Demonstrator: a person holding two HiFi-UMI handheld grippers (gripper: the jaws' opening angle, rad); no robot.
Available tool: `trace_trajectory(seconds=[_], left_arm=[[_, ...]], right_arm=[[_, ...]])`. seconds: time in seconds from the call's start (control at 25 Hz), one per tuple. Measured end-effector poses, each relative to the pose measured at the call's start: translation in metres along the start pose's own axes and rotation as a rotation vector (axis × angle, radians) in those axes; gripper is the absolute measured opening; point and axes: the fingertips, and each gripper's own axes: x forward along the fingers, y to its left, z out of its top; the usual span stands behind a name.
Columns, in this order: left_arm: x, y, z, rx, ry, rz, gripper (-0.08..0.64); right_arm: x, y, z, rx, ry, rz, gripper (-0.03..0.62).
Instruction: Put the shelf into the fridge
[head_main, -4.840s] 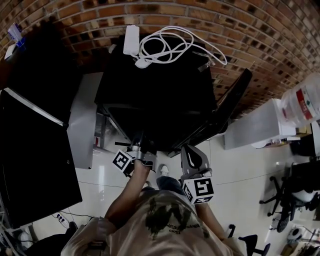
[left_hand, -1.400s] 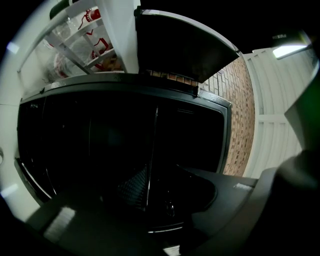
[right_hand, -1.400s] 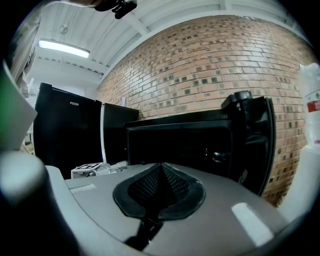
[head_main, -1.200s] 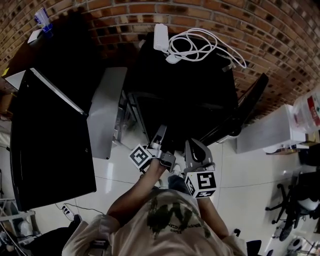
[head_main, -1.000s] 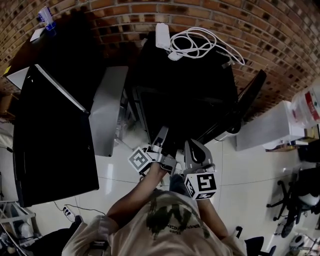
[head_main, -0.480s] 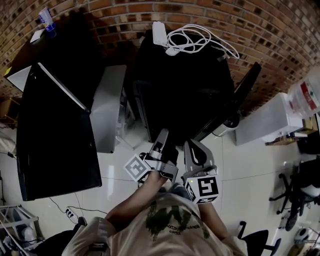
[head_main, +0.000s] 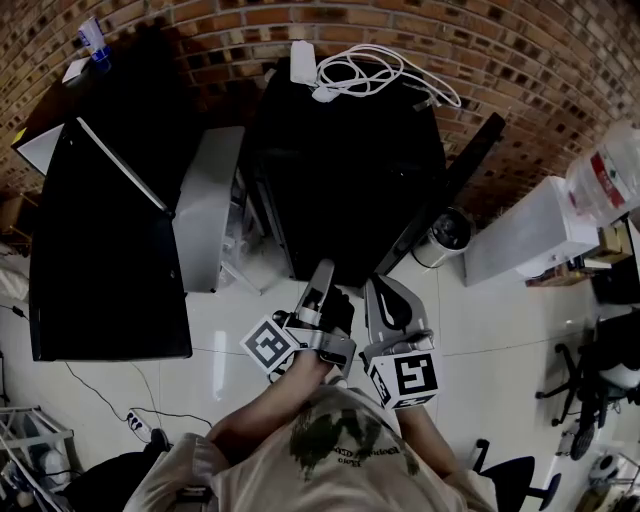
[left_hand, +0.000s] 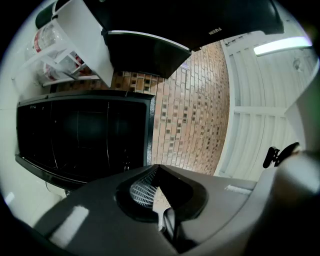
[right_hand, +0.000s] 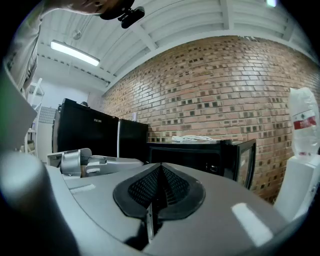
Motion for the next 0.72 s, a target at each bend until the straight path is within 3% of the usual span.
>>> trace_trajectory(seconds=[0.24,0.72], left_arm=[[-0.022,-0.009,-0.022,0.018,-0.007,0.000,0.002],[-0.056,-0.020,-0.030,0.034,-0.045,0.003,0.002]], right_arm=[[-0.029,-0.002,-0.001,0.009,-0.015,-0.002,0.000],[-0.060,0.010,-0.008,0.015,-0.026,0.008,0.000]])
